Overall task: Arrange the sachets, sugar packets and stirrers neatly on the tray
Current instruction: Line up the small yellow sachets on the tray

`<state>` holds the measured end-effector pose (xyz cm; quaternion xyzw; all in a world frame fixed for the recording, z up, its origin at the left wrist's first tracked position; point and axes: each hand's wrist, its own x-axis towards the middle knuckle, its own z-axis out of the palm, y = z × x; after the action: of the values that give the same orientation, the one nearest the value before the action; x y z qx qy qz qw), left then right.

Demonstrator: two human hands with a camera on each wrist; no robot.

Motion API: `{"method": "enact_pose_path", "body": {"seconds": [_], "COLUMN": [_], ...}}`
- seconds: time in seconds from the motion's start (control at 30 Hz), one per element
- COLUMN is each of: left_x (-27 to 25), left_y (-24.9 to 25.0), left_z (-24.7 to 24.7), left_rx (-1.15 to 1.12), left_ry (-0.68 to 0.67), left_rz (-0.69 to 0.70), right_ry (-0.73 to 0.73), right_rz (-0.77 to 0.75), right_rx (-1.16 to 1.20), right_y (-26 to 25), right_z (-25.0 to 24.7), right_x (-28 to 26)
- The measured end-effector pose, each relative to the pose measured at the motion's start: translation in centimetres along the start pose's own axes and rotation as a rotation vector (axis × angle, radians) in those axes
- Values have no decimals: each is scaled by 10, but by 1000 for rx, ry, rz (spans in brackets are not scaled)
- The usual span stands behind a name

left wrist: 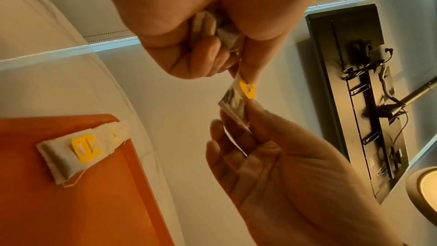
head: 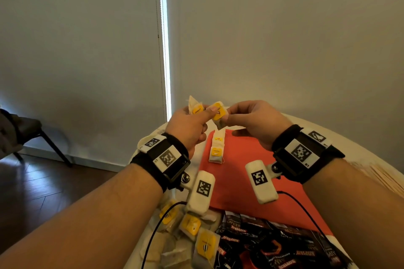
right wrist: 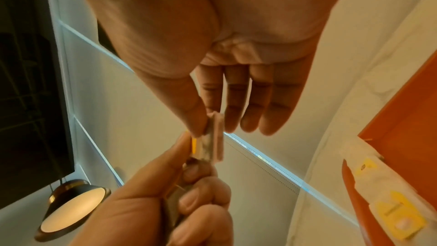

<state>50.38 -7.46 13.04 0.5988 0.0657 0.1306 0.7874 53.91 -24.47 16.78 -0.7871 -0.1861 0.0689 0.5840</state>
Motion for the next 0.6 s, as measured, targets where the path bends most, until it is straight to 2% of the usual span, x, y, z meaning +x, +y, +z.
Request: {"method": "enact_pose_path", "body": {"seconds": [0.13,0.27,0.4,0.5,0.6], "left_x": [3,5,7,8,10], "left_y": [5,8,8,7,6], "left_z": [-4,-8,-10,-13,-17], "left_rx": [82,105,66,43,0], "left_ry": [-15,-5,50,53,41], "left_rz": [7,-4,-35,-67,-99], "right_ry": [-3,-7,7,1,16], "right_rz": [18,92,330,522,624], "right_rx": [-41,18,138,78,37], "right_y": [-3,2,31,56,70], "right_z": [0,6,16,25,28], "right_x": [4,8,12,14,17]}}
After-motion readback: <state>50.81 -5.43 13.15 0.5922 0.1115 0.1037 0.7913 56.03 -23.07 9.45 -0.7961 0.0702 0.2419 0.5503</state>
